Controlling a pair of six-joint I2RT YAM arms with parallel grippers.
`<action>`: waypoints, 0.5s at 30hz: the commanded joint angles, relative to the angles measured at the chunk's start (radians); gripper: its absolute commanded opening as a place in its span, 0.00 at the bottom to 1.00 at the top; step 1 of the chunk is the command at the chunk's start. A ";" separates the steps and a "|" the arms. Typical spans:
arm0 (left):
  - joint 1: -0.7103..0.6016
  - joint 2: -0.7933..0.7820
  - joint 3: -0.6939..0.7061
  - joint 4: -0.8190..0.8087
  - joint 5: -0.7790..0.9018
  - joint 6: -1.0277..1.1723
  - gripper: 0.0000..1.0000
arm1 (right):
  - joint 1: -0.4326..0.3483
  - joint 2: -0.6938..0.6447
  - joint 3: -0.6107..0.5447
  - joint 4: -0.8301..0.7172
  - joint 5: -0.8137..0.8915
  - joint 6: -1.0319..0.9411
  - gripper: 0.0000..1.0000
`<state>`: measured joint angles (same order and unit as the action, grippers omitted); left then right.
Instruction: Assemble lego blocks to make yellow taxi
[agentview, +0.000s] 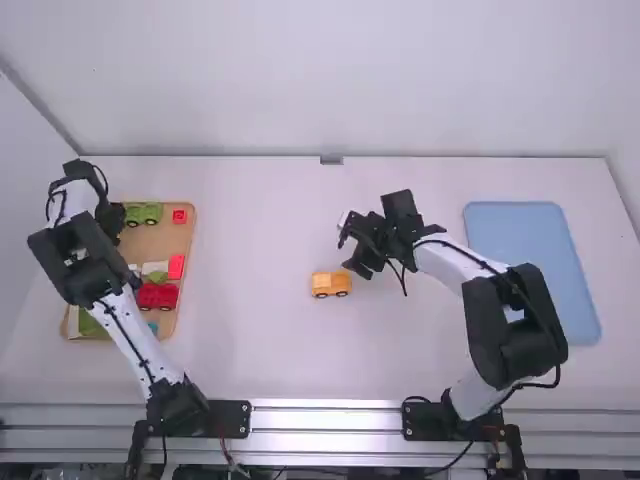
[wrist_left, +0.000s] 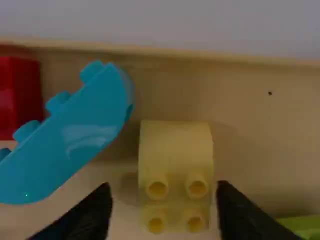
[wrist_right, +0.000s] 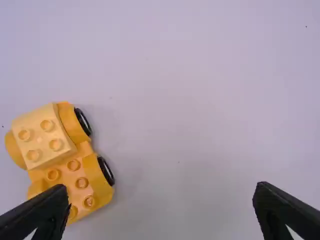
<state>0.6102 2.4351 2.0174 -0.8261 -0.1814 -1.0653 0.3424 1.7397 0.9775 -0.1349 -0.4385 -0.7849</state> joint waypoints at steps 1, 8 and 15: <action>0.005 0.021 -0.010 -0.012 -0.018 0.000 0.75 | 0.005 -0.021 0.016 -0.003 -0.005 0.003 0.99; 0.013 0.021 -0.035 0.020 -0.019 0.000 0.45 | 0.005 -0.021 0.016 -0.004 -0.005 0.003 0.98; 0.018 0.021 -0.089 0.082 -0.022 0.000 0.22 | 0.005 -0.021 0.016 -0.004 -0.005 0.003 0.99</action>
<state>0.6144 2.4310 1.9717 -0.7376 -0.2073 -1.0626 0.3420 1.7397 0.9775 -0.1356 -0.4385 -0.7856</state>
